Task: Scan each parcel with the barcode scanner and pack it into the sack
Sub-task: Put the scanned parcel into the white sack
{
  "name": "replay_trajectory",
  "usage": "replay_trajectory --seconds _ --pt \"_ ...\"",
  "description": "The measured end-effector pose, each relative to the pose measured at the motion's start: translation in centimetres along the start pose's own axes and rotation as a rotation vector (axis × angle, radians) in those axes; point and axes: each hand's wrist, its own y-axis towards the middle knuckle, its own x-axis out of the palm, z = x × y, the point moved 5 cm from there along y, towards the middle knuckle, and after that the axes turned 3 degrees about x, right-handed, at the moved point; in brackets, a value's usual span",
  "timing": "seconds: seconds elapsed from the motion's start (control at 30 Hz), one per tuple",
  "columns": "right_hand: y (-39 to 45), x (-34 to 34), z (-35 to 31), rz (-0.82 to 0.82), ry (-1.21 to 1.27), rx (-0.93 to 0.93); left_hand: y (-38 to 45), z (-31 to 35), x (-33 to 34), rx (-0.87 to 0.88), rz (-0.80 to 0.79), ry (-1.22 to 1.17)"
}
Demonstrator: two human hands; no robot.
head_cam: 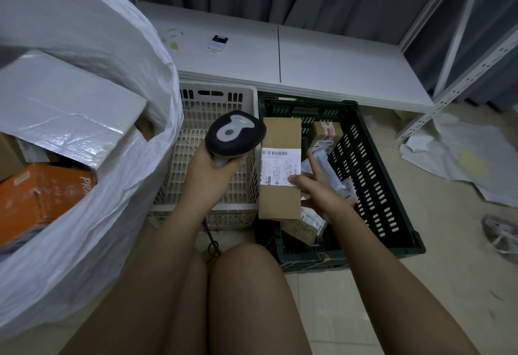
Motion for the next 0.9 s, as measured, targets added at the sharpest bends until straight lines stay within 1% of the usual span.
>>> replay_trajectory --seconds 0.13,0.23,0.37,0.5,0.77,0.9 --pt "-1.0 0.3 0.1 0.076 0.102 -0.106 -0.1 -0.1 0.1 -0.007 0.004 -0.04" --pt "-1.1 0.3 0.5 0.139 0.192 -0.121 0.0 -0.1 -0.1 -0.002 -0.005 -0.036" --pt "-1.4 0.0 0.0 0.229 0.212 -0.145 -0.2 0.0 -0.1 0.007 -0.03 -0.02" --pt "-1.5 -0.8 -0.6 0.272 0.251 -0.158 -0.5 0.2 0.3 0.014 -0.087 -0.035" --pt "-1.3 -1.2 -1.4 0.262 0.285 -0.203 -1.2 -0.5 2.1 -0.019 -0.349 -0.004" --pt "-1.6 -0.9 -1.6 0.248 0.278 -0.222 -1.3 -0.4 2.6 -0.016 -0.386 -0.013"
